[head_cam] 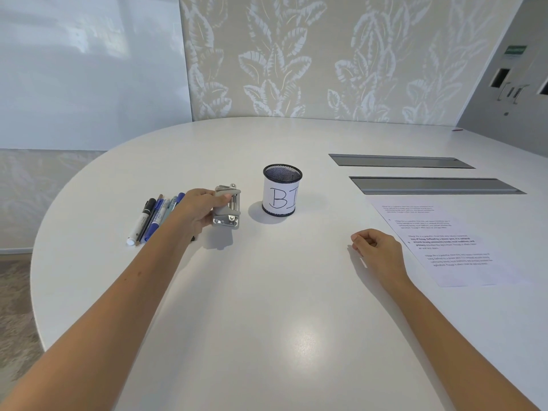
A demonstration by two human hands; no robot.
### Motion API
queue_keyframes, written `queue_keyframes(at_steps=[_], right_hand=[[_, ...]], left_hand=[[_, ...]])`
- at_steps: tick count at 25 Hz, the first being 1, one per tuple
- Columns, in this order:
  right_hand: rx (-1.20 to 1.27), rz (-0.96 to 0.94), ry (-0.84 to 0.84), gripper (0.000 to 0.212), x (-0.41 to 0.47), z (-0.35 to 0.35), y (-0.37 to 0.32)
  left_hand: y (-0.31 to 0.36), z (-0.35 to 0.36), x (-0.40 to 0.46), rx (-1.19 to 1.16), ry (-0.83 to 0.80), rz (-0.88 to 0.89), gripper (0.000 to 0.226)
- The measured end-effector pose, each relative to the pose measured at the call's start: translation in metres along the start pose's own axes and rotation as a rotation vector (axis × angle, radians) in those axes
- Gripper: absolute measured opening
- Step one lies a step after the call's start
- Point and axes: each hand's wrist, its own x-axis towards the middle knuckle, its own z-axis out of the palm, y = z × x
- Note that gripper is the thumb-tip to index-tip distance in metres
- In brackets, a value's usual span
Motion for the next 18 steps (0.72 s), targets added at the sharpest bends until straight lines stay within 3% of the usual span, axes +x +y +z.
queue_keyframes(at_steps=[3, 8, 18], right_hand=[[-0.002, 0.003, -0.018, 0.011, -0.001, 0.009, -0.002], [-0.007, 0.006, -0.015, 0.012, 0.000, 0.006, 0.000], [0.009, 0.003, -0.014, 0.011, -0.002, 0.007, -0.002]], left_hand=[[0.002, -0.011, -0.001, -0.036, 0.000, -0.029, 0.009], [0.005, -0.005, 0.000, 0.013, 0.001, -0.057, 0.025], [-0.018, 0.025, 0.006, 0.513, 0.085, 0.050, 0.017]])
